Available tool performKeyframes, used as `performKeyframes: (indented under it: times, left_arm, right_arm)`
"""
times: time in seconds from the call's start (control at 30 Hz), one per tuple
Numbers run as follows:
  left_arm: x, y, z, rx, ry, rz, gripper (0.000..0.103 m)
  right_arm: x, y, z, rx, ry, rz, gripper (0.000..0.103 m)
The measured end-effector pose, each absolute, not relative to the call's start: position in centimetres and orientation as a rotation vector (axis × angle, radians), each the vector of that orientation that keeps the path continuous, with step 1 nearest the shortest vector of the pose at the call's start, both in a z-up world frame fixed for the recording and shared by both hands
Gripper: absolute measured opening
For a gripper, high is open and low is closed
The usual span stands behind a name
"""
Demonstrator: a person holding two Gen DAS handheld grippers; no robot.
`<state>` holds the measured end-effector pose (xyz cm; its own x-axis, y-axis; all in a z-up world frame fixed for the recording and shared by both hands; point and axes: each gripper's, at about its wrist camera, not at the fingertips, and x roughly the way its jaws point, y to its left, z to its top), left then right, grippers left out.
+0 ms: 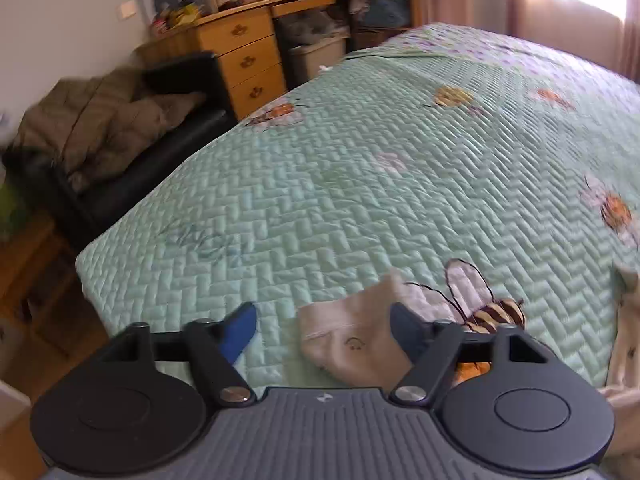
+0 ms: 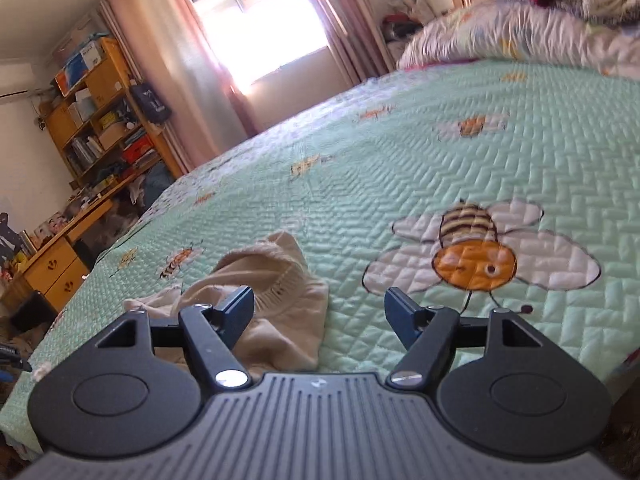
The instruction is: Fold clothes
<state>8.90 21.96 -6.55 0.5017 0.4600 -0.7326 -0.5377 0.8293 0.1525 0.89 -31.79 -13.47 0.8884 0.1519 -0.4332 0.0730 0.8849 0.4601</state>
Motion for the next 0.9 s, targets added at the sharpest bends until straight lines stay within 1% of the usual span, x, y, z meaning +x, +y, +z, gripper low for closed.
performKeyframes:
  times: [0.13, 0.33, 0.5, 0.57, 0.6, 0.63, 0.67, 0.7, 0.77, 0.9]
  left_arm:
    - [8.8, 19.5, -6.1, -0.078, 0.847, 0.482, 0.075]
    - [8.1, 9.6, -6.5, 0.042, 0.843, 0.156, 0.076]
    - [7.4, 4.3, -7.0, 0.095, 0.869, 0.003, 0.078]
    - [7.2, 3.2, -7.1, 0.113, 0.876, -0.025, 0.079]
    - [7.1, 2.9, -7.3, 0.123, 0.878, -0.029, 0.079]
    - [7.0, 2.8, -7.4, 0.125, 0.883, -0.028, 0.08]
    - [7.0, 2.7, -7.6, 0.125, 0.887, -0.026, 0.08]
    - [7.0, 2.7, -7.7, 0.122, 0.893, -0.024, 0.08]
    - [7.0, 3.2, -8.0, 0.105, 0.906, -0.019, 0.08]
    - [6.8, 3.9, -7.7, 0.054, 0.904, -0.042, 0.08]
  right_arm:
    - [1.8, -30.0, -13.4, 0.48, 0.515, 0.135, 0.073]
    - [6.3, -29.0, -12.5, 0.511, 0.504, 0.158, 0.074]
    - [12.1, -28.4, -13.3, 0.337, 0.619, 0.157, 0.075]
    - [13.3, -28.2, -13.9, 0.258, 0.638, 0.139, 0.073]
    - [13.8, -28.2, -14.3, 0.251, 0.662, 0.16, 0.061]
    - [14.3, -28.4, -14.6, 0.264, 0.694, 0.189, 0.033]
    - [14.4, -28.5, -14.9, 0.291, 0.709, 0.199, 0.016]
    - [14.5, -28.6, -15.2, 0.317, 0.722, 0.21, 0.009]
    - [13.2, -28.5, -14.4, 0.306, 0.665, 0.214, 0.009]
    - [7.7, -29.2, -9.8, 0.337, 0.447, 0.248, 0.008]
